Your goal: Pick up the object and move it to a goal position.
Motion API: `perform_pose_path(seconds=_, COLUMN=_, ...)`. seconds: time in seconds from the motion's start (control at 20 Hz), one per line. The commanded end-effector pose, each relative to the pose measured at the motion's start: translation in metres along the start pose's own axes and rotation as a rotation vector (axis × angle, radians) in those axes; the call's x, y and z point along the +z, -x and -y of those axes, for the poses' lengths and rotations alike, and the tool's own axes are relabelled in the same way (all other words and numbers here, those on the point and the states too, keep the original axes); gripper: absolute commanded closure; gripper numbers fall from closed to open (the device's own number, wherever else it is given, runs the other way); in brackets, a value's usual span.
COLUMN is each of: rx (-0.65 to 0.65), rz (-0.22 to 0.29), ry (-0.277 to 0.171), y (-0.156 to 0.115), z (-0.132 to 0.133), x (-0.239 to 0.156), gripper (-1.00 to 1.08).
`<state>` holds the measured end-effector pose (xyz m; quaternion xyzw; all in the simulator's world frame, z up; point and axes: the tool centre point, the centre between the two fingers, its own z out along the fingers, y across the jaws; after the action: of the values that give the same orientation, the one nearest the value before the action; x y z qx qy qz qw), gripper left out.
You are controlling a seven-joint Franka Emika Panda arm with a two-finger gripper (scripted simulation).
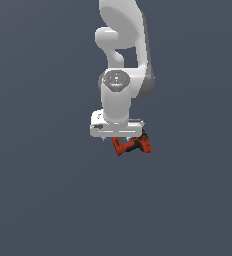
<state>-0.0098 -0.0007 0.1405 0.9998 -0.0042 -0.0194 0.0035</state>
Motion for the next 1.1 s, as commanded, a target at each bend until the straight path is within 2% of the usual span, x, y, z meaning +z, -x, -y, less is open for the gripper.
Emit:
perform_pose_path(seconds=0.0, rx=0.0, rz=0.0, ry=0.0, y=0.0, z=0.0, x=0.0, gripper=-1.0)
perform_pose_path(seconds=0.35, rx=0.015, rz=0.01, ry=0.005, y=0.001, z=-0.017, x=0.002, gripper=-1.0)
perform_pose_path(seconds=0.6, rx=0.009, rz=0.014, ry=-0.003, y=0.003, z=-0.014, x=0.004, gripper=-1.0)
perform_pose_path(seconds=0.85, rx=-0.009, rz=0.03, ry=-0.039, y=0.01, z=-0.003, x=0.013, gripper=-1.0)
perform_pose_path(seconds=1.05, rx=-0.034, rz=0.051, ry=-0.089, y=0.021, z=0.011, x=0.025, gripper=-1.0)
